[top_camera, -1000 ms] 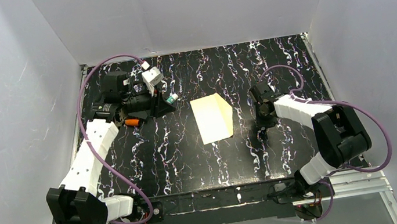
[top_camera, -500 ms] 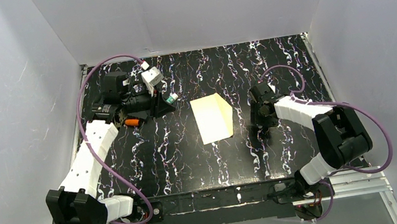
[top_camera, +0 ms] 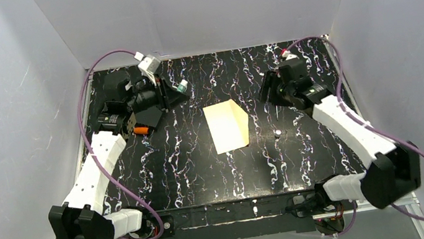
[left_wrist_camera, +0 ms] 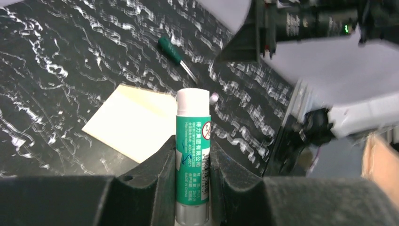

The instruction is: Place the letter into the envelope and seal it

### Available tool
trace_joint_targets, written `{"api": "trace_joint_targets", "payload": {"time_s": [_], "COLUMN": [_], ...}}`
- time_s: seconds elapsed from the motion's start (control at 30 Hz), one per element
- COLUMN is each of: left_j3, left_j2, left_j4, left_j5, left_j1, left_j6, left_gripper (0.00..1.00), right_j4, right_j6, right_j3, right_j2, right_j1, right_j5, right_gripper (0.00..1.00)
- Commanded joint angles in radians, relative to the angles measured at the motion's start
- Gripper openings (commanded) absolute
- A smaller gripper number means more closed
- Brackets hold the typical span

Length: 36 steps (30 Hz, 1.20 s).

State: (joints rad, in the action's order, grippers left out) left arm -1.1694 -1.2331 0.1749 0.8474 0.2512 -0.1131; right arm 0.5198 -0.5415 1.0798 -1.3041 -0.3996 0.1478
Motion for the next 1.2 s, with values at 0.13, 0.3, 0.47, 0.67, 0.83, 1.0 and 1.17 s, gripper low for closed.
{"api": "trace_joint_targets", "payload": {"time_s": [0.13,0.3,0.47,0.67,0.83,1.0,1.17], "left_j3": [0.006,-0.003,-0.019,-0.015,-0.013,-0.009,-0.004], "left_j2": [0.015,-0.007,-0.029,-0.019,-0.018,-0.018,-0.019], "left_j4": [-0.514,-0.522,-0.529,-0.530,-0.533,-0.533,-0.534], "left_j5": [-0.007,-0.011,-0.007,-0.010,0.000,-0.028,-0.055], "left_j1": [0.086,0.104,0.125,0.125,0.129,0.129,0.129], "left_j6": [-0.498,-0.496,-0.497,-0.500,-0.504,-0.513,-0.528], "left_gripper": [0.00,0.00,0.00,0.00,0.00,0.00,0.00], "right_j4": [-0.730,-0.852,-0.942,-0.996,-0.967,-0.937,-0.877], "right_j6": [-0.355,-0.435,-0.448,-0.458,-0.456,-0.426,-0.373], "right_j3": [-0.026,0.118,0.190,0.177,0.231,0.287,0.321], "right_j2": [0.105,0.014,-0.061,-0.065,-0.115,-0.141,-0.144], "right_j1": [-0.078,-0.203,-0.275,-0.282,-0.284,-0.286,-0.286], "right_j5": [-0.448,-0.412,-0.397,-0.377,-0.424,-0.460,-0.455], "right_gripper": [0.78,0.84,0.84,0.82,0.68,0.52,0.20]}}
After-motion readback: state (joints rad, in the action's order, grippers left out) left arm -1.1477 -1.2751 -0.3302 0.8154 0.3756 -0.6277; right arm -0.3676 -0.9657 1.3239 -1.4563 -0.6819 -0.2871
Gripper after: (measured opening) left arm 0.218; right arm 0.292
